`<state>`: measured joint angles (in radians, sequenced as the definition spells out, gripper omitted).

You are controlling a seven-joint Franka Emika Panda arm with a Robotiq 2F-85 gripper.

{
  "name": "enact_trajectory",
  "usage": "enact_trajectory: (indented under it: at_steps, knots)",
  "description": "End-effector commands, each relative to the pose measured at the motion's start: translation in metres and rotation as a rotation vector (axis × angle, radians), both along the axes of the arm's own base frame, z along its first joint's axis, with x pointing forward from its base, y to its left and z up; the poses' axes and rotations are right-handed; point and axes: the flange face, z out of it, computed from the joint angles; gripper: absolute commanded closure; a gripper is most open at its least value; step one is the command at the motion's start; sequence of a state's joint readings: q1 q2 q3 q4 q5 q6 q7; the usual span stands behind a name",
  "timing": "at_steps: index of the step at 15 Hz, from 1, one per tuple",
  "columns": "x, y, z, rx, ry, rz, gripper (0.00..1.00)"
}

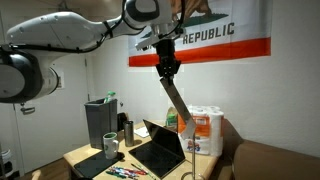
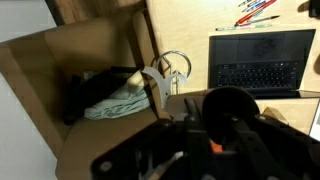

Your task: Take the paper towel roll out of the grey bin and place it on the silver holder

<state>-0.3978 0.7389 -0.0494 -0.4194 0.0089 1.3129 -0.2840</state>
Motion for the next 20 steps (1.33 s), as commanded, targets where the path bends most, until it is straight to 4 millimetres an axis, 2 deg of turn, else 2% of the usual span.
enact_trajectory:
  at_steps: [1,13,20]
  knots:
    - [0.002,-0.002,-0.002,0.031,-0.022,-0.02,0.95]
    - [0.008,-0.01,-0.025,0.073,0.008,-0.013,0.95]
    - [0.009,-0.008,-0.052,0.153,0.083,0.0,0.96]
